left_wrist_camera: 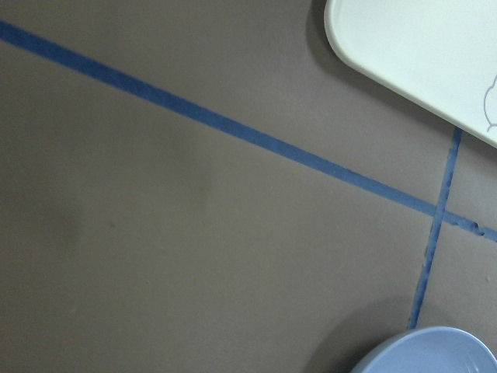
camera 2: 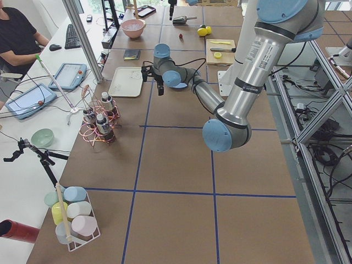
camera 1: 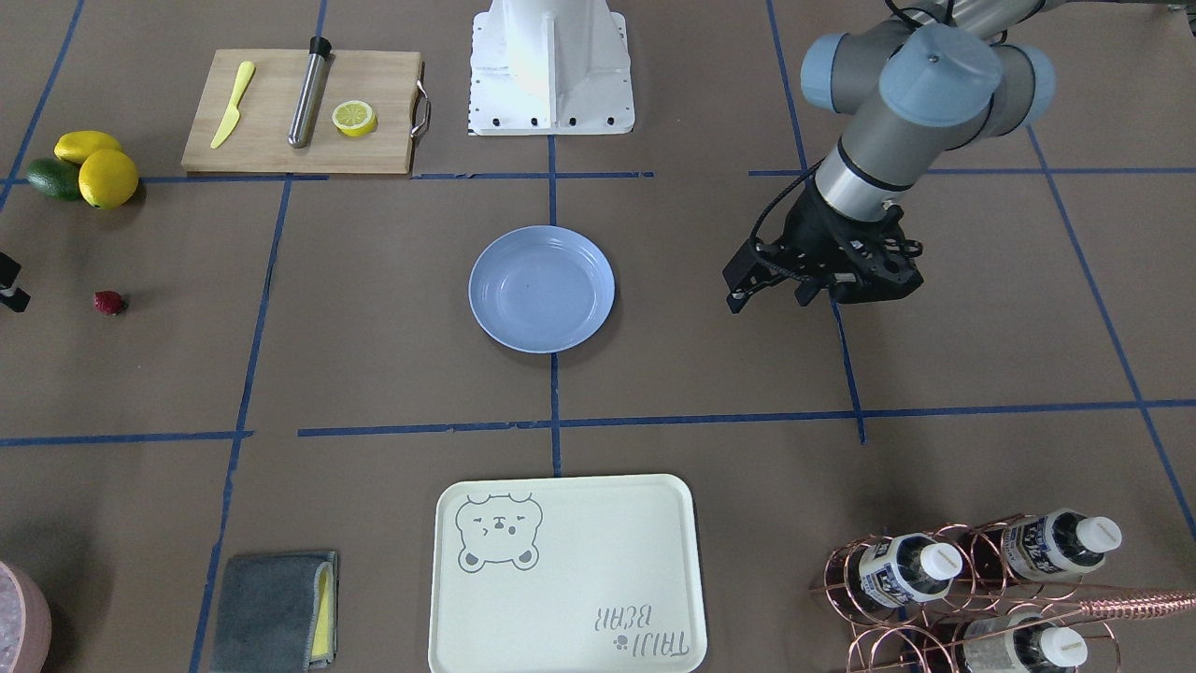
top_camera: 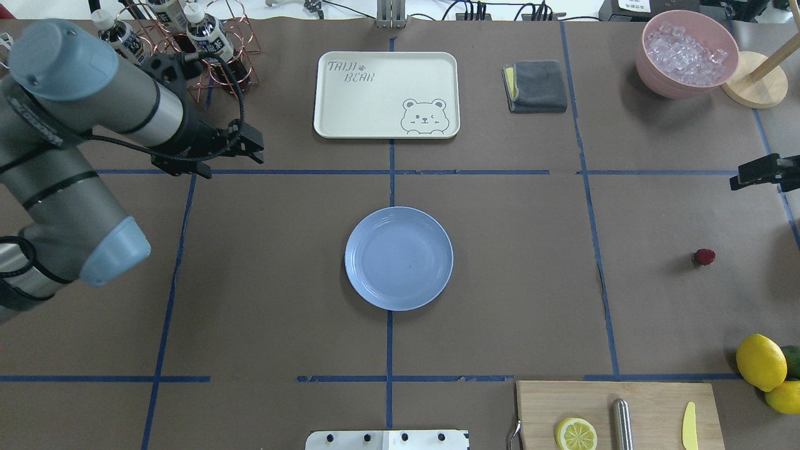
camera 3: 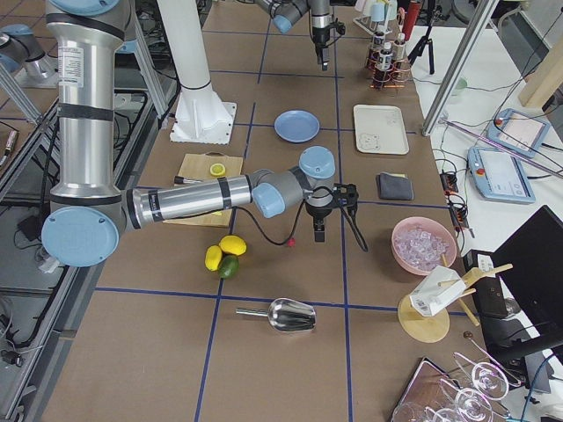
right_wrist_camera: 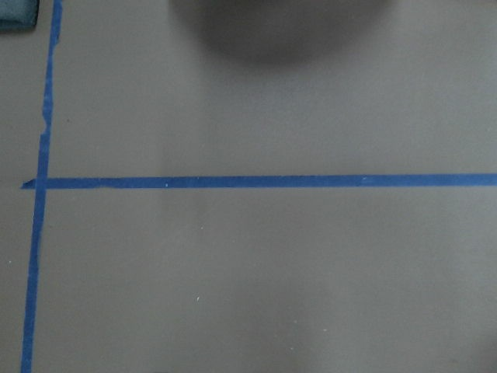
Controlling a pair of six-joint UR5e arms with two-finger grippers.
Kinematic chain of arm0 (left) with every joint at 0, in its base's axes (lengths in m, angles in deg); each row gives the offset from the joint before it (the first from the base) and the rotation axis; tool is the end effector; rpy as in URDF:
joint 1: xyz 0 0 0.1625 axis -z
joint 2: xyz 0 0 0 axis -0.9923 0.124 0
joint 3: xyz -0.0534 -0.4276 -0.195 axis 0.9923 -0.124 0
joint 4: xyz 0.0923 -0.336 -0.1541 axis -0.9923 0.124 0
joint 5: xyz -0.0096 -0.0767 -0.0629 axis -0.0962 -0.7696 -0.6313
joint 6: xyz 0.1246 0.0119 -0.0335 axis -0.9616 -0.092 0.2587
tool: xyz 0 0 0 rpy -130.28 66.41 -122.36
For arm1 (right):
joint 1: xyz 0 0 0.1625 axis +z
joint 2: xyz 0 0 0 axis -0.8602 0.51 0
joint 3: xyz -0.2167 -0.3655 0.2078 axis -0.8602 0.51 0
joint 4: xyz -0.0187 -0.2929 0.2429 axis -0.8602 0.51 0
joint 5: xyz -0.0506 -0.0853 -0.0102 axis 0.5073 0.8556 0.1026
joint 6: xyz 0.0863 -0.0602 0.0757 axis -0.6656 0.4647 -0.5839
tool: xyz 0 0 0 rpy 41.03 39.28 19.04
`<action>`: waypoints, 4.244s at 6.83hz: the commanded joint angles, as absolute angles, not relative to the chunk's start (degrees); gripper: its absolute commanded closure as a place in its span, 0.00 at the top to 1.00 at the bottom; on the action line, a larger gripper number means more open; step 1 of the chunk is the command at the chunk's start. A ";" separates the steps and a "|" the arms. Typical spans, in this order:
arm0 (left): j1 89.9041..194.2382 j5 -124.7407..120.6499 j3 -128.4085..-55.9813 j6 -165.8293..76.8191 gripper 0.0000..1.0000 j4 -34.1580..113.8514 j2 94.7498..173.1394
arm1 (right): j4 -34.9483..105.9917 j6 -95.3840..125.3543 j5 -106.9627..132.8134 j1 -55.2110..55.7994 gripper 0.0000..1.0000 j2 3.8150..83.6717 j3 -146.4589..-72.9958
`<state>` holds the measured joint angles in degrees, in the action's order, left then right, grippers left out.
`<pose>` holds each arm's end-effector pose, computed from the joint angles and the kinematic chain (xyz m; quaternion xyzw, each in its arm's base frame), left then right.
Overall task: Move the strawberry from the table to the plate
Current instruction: 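Release the plate and raise the left gripper while the right gripper approaches the strawberry, then lower the right gripper onto the red strawberry and grasp it, then carry the strawberry with the right gripper over the light blue plate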
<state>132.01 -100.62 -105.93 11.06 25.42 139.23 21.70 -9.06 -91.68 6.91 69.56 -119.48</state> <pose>0.3566 -0.5165 0.3561 0.0438 0.4779 -0.1119 0.8701 -0.1309 -0.4318 0.6187 0.0710 -0.4088 0.0386 0.9091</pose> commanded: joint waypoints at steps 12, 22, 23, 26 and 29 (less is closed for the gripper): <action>139.30 -100.66 -108.89 -2.63 1.00 18.58 136.50 | 2.37 -22.83 -82.35 -8.98 0.25 74.04 -111.13; 148.06 -100.66 -106.18 -29.83 1.00 18.31 129.03 | 45.36 -31.79 -82.97 -16.69 0.00 36.67 -122.91; 150.35 -100.66 -105.47 -35.54 1.00 18.40 127.20 | 46.83 -34.32 -79.58 -20.45 0.00 33.38 -121.77; 155.11 -100.83 -102.22 -46.03 1.00 18.58 125.17 | 46.67 -40.32 -68.76 -31.10 0.00 19.94 -106.61; 155.56 -100.92 -101.42 -46.40 1.00 18.75 125.07 | 45.79 -40.15 -68.38 -32.97 0.00 15.17 -98.77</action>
<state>155.45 -100.89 -101.58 -46.23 18.76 125.11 46.27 -40.19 -68.62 -32.49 17.11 -102.53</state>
